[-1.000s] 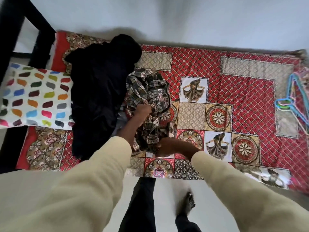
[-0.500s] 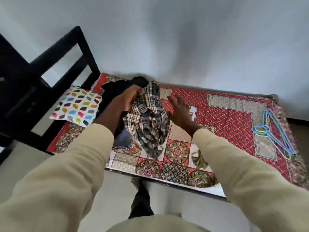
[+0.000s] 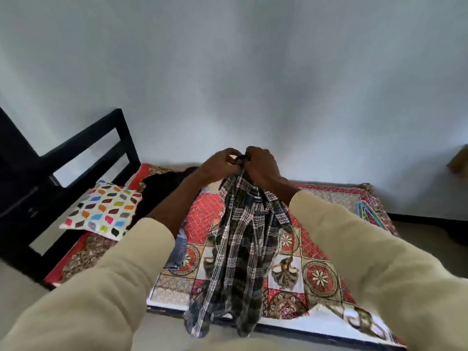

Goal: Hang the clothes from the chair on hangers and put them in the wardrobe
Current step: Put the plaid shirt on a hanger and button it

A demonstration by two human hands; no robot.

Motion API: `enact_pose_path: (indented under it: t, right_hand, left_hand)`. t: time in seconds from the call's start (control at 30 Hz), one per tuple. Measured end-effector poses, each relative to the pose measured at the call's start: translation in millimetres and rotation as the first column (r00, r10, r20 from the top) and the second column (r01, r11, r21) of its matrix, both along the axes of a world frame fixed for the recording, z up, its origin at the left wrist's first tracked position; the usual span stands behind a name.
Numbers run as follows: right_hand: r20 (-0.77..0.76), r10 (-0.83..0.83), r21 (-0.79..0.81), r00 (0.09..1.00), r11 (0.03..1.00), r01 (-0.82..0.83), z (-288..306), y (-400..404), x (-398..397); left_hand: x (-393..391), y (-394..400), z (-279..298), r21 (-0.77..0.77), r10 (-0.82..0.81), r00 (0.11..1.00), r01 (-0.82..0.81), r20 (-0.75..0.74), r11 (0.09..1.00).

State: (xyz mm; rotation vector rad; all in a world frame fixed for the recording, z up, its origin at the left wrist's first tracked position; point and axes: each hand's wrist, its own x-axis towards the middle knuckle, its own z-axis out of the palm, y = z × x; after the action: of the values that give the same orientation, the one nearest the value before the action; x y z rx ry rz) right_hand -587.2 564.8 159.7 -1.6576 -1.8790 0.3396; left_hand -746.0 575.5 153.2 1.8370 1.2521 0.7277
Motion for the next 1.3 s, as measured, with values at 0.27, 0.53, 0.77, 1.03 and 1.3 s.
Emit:
enact_pose_path:
  t: [0.27,0.53,0.77,1.03,1.3]
  right_hand:
    - [-0.024,0.025,0.074,0.999,0.997,-0.023,25.5,-21.4,20.5]
    - [0.033,-0.148,0.027,0.988,0.989,0.148,-37.1,-40.6,62.7]
    - [-0.249,-0.117,-0.033,0.961,0.993,0.112,-32.5,-58.8,36.2]
    - [-0.024,-0.349,0.177,0.937,0.921,0.348,13.3,-49.1,59.8]
    - [0.766,-0.043,0.160,0.641,0.979,-0.126,90.5,-50.0,69.7]
  left_hand:
    - [8.0,-12.4,20.1,0.422,0.213,0.945,-0.093,-0.247,0.902]
    - [19.8,-11.6,85.4,0.426,-0.001,1.000,0.006,-0.011,0.905]
    - [9.3,-5.9,112.4,0.370,0.100,0.958,-0.198,0.269,0.907]
    - [-40.4,9.3,105.2,0.468,0.340,0.929,-0.237,-0.147,0.851]
    - [-44.7,3.9,84.5,0.530,0.448,0.774,-0.174,-0.448,0.830]
